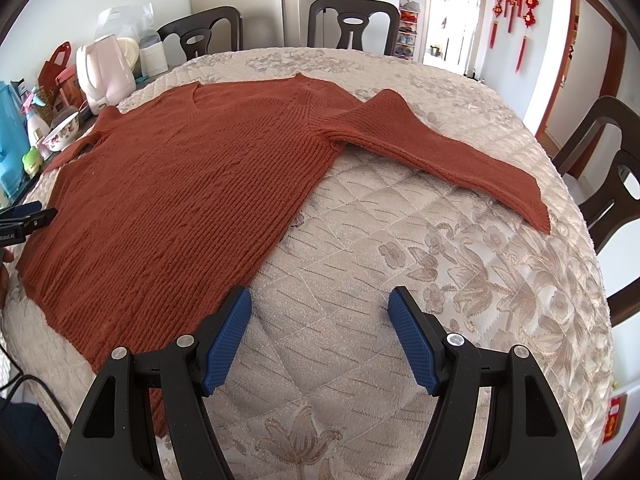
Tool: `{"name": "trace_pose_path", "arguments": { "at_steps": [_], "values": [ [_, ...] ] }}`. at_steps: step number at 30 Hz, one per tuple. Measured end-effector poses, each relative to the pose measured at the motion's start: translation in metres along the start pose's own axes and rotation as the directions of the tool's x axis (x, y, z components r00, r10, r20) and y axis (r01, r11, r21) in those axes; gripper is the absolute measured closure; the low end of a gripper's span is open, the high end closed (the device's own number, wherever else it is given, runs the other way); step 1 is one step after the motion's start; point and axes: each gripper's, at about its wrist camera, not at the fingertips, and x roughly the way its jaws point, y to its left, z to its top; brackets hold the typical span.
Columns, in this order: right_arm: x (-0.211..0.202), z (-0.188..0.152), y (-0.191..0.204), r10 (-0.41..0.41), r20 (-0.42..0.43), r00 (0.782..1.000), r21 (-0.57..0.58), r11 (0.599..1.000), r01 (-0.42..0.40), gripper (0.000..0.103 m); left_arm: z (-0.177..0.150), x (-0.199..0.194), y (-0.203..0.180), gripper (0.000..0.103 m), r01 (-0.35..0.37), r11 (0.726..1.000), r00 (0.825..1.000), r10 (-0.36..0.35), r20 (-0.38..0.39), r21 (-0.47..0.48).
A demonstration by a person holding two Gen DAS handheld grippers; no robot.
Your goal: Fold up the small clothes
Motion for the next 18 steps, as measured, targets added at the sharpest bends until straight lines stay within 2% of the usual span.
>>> {"name": "trace_pose_path", "arguments": {
  "at_steps": [5, 12, 18],
  "values": [
    [0.001, 0.005, 0.000, 0.015, -0.030, 0.999, 0.006, 1.000, -0.015, 0.032, 0.002, 0.000, 0.004, 0.005, -0.002, 1.000, 1.000, 0.002, -0.008, 0.003],
    [-0.007, 0.014, 0.009, 0.037, 0.015, 0.999, 0.005, 0.999, -0.037, 0.032, 0.008, -0.002, 0.003, 0.008, -0.010, 1.000, 1.000, 0.010, 0.025, -0.006],
    [-0.005, 0.028, 0.018, 0.063, 0.040, 0.997, -0.004, 0.998, -0.063, 0.032, 0.018, -0.002, 0.023, 0.015, -0.026, 0.998, 0.998, 0.030, 0.052, -0.062]
  ]
}}
